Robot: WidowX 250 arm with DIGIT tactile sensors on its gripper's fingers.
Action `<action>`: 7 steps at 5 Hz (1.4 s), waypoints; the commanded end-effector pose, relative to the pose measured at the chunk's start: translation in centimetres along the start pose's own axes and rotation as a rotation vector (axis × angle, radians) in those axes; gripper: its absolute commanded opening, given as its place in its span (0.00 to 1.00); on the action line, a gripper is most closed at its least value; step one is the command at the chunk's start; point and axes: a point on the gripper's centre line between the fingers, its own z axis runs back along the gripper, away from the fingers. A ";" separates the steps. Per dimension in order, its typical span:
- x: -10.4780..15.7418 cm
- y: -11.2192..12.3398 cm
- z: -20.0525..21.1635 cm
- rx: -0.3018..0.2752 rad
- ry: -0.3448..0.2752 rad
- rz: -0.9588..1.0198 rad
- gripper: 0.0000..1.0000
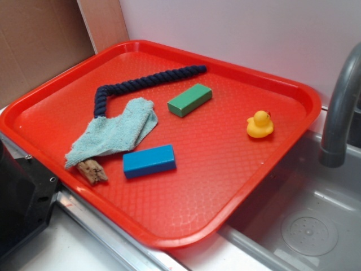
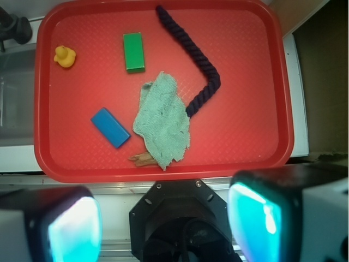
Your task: Grab the blue cloth.
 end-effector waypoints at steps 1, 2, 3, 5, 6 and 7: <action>0.0 0.0 0.0 0.000 0.000 0.000 1.00; 2.4 0.2 -5.2 0.018 -0.070 -0.145 1.00; 4.7 -0.3 -10.4 -0.054 -0.112 -0.259 1.00; 5.5 0.0 -19.6 -0.019 -0.085 -0.332 1.00; 6.1 0.1 -21.4 0.017 -0.044 -0.298 1.00; 6.2 0.5 -23.0 0.040 0.003 -0.233 1.00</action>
